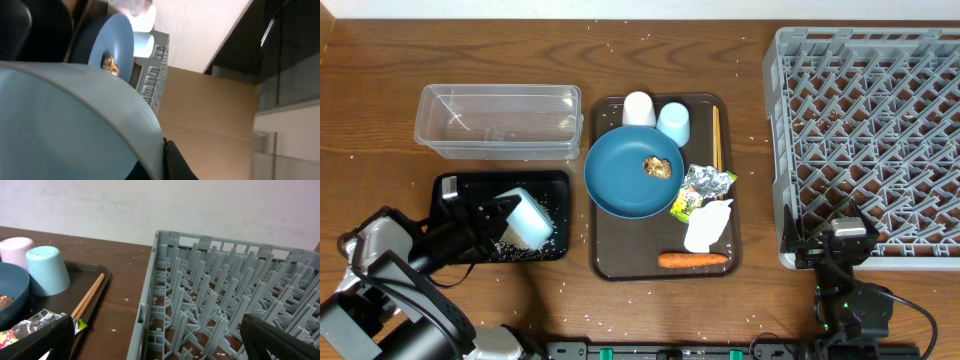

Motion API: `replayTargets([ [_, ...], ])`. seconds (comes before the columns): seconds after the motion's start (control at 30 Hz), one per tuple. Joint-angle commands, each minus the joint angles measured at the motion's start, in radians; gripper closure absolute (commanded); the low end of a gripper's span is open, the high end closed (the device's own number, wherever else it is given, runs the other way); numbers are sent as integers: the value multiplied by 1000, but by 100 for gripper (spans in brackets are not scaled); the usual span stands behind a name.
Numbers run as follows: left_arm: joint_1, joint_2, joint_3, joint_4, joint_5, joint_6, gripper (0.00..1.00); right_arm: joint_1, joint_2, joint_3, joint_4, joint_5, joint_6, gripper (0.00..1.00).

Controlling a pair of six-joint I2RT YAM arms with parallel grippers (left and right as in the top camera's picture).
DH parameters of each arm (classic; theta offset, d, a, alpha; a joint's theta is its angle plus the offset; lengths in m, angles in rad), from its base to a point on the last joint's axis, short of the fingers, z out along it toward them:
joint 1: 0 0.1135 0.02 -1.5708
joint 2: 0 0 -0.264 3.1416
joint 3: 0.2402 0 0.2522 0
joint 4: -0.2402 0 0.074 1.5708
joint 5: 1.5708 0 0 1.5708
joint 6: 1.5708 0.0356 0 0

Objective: Sort waste into correct bins and load items into the dishwasher rack
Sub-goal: 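Tilt the bowl with the left gripper, pouring rice onto the black tray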

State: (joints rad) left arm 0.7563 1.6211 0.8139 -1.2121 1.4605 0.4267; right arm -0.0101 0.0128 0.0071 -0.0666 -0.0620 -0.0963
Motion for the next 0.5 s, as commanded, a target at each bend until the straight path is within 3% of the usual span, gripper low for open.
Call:
replayTargets([
  [0.0,-1,-17,13,-13,56,0,94,-9,1,-2,-4,6,-6,1],
  [0.07,0,-17,13,29,109,28,94,-9,1,-2,-4,6,-6,1],
  [0.17,-2,-17,15,90,112,-115,94,-9,1,-2,-4,6,-6,1],
  [0.3,0,-20,15,217,97,-109,94,-9,1,-2,-4,6,-6,1],
  [0.37,-2,-20,15,212,108,-213,94,-9,1,-2,-4,6,-6,1],
  [0.47,0,-22,17,307,109,-221,94,-9,1,-2,-4,6,-6,1],
])
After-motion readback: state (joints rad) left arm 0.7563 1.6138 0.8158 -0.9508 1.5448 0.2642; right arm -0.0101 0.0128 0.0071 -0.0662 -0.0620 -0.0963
